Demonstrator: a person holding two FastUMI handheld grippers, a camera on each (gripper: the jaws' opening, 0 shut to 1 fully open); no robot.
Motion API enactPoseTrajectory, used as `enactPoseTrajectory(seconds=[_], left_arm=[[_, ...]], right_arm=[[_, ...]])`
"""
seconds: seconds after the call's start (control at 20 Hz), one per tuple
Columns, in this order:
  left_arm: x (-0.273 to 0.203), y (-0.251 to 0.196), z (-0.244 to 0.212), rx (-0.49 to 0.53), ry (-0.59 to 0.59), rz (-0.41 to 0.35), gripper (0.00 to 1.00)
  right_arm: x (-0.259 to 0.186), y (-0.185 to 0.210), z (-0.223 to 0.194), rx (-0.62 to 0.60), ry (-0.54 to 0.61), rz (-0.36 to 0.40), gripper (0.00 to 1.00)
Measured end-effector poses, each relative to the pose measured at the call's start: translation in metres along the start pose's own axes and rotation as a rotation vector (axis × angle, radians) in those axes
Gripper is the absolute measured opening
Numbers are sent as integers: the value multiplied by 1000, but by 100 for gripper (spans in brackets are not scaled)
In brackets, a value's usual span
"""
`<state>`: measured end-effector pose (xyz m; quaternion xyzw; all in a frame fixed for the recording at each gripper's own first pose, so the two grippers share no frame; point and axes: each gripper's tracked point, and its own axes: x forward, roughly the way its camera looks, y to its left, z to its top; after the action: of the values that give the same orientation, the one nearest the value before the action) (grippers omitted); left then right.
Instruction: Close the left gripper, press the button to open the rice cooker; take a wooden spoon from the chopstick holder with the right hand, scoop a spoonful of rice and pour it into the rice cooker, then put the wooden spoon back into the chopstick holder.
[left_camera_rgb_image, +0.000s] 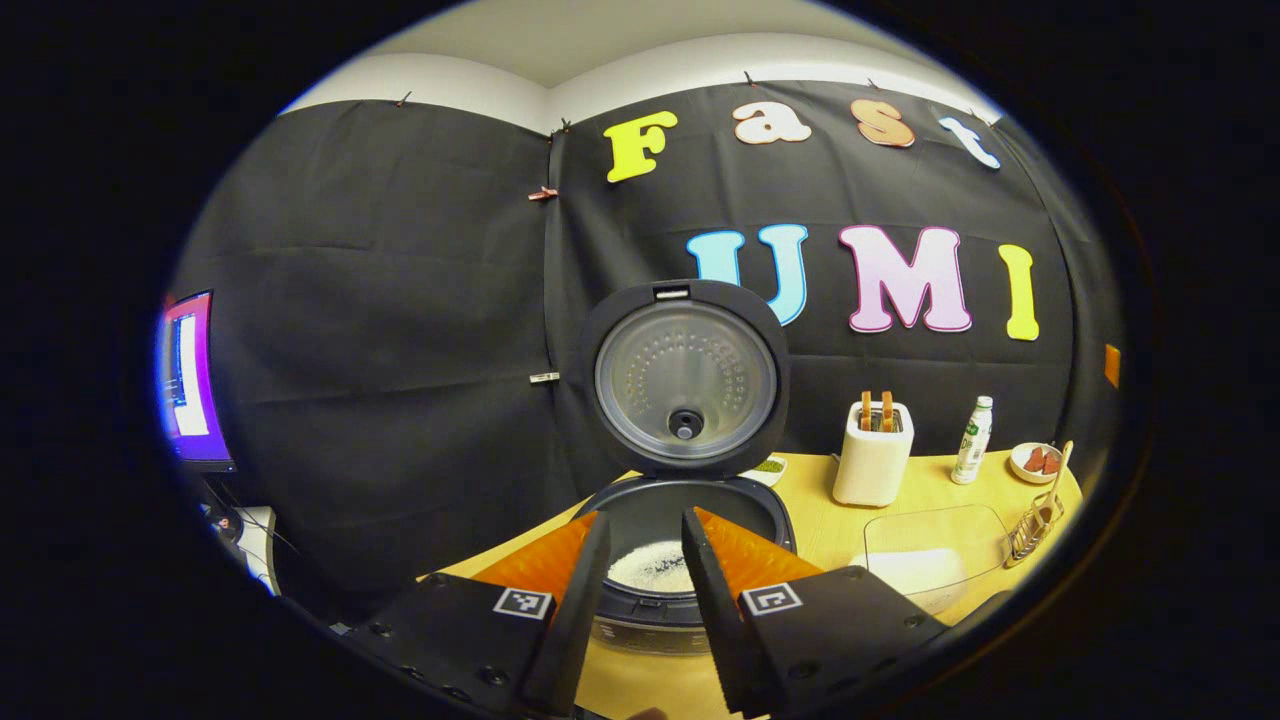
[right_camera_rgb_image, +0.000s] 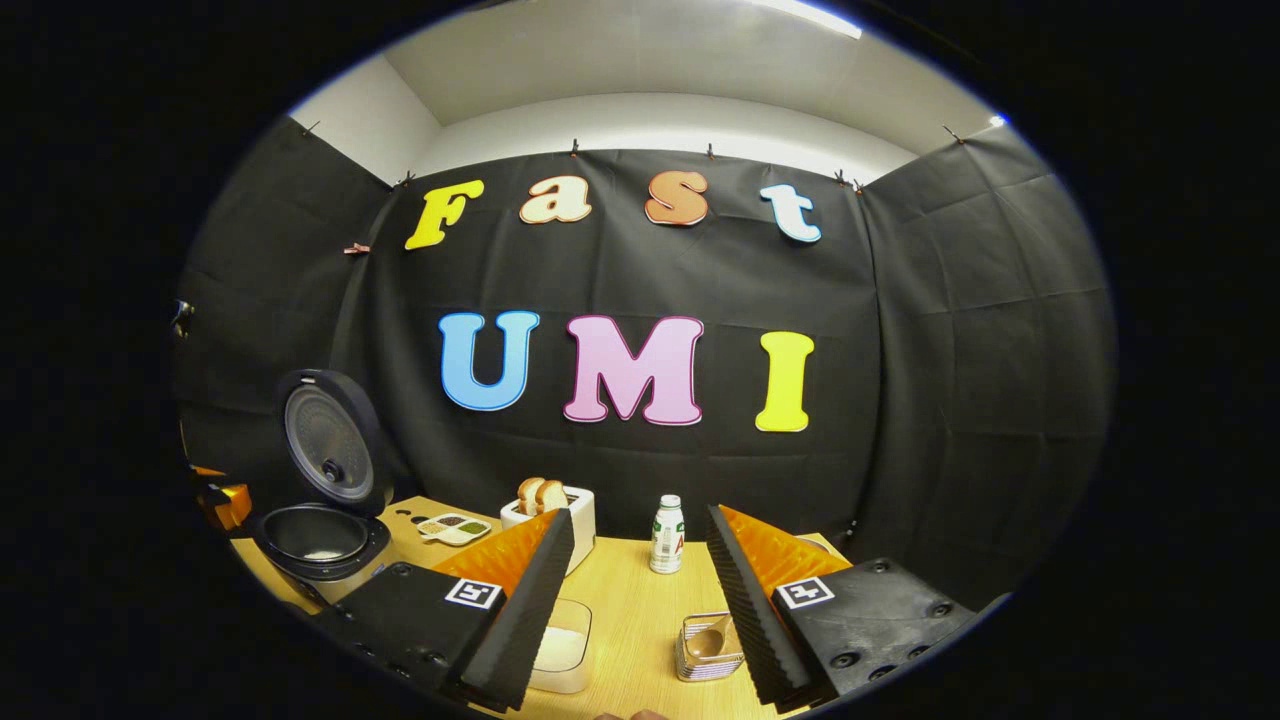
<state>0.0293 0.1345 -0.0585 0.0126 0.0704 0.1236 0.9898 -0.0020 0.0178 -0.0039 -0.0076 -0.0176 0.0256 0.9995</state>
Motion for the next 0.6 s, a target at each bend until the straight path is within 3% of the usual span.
enactPoseTrajectory(seconds=[0.4,0.6], left_arm=[[-6,-5,11,-27,-16,8,57],[-10,-2,14,-38,1,29,69]], right_arm=[[26,-49,-43,5,73,-78,84],[57,-76,-90,32,187,-94,84]])
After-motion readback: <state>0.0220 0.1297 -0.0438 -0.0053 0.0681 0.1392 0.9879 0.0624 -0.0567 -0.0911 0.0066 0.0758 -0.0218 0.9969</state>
